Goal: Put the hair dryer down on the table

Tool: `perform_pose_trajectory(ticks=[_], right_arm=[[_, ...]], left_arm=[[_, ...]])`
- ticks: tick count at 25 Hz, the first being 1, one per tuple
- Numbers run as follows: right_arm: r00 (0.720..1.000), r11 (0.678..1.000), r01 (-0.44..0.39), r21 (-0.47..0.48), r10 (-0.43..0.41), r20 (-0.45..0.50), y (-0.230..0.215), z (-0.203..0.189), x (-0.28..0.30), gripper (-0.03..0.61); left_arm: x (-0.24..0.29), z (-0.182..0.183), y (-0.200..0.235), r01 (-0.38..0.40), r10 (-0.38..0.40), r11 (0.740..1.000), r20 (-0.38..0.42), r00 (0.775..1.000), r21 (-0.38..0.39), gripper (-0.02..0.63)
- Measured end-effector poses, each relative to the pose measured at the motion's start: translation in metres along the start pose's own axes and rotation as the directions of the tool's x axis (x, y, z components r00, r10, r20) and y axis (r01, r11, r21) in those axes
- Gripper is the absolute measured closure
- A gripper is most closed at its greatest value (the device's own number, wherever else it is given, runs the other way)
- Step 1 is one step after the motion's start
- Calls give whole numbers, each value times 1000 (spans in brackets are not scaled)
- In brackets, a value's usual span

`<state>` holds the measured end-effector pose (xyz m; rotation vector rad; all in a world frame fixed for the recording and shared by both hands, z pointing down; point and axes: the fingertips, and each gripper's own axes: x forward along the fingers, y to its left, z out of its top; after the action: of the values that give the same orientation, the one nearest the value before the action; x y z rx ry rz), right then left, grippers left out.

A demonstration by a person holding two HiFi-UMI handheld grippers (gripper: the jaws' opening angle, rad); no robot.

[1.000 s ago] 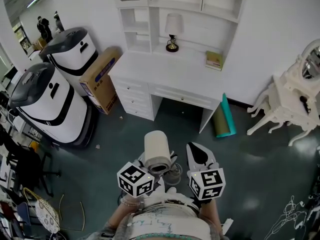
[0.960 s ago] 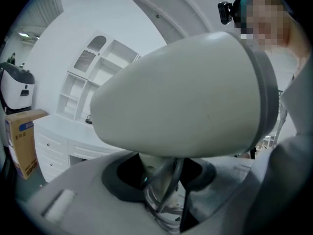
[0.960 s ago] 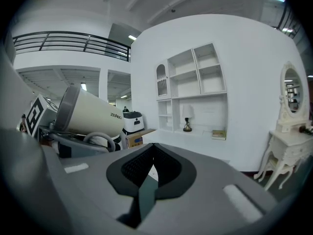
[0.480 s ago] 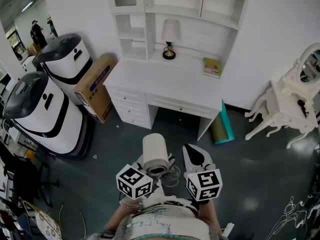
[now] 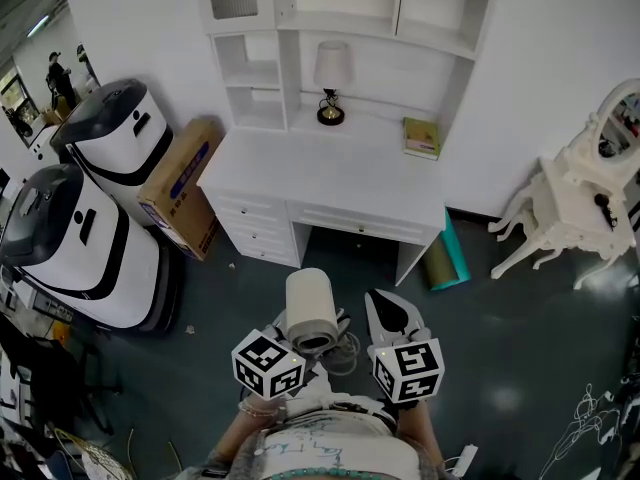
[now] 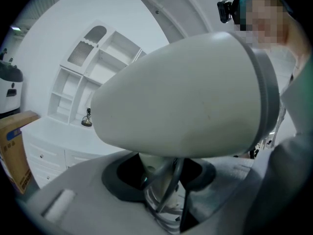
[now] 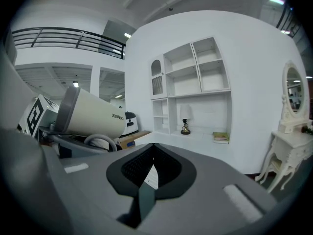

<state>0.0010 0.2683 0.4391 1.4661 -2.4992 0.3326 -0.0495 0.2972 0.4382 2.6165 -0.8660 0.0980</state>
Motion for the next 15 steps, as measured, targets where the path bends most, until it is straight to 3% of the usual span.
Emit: perform_pose_trajectory(ticks=[15], right_arm=[[999, 999, 37, 20, -38, 11, 11, 13, 53, 551]], left_arm=[[-7, 16, 56, 33, -33, 999, 5, 999, -13, 440]])
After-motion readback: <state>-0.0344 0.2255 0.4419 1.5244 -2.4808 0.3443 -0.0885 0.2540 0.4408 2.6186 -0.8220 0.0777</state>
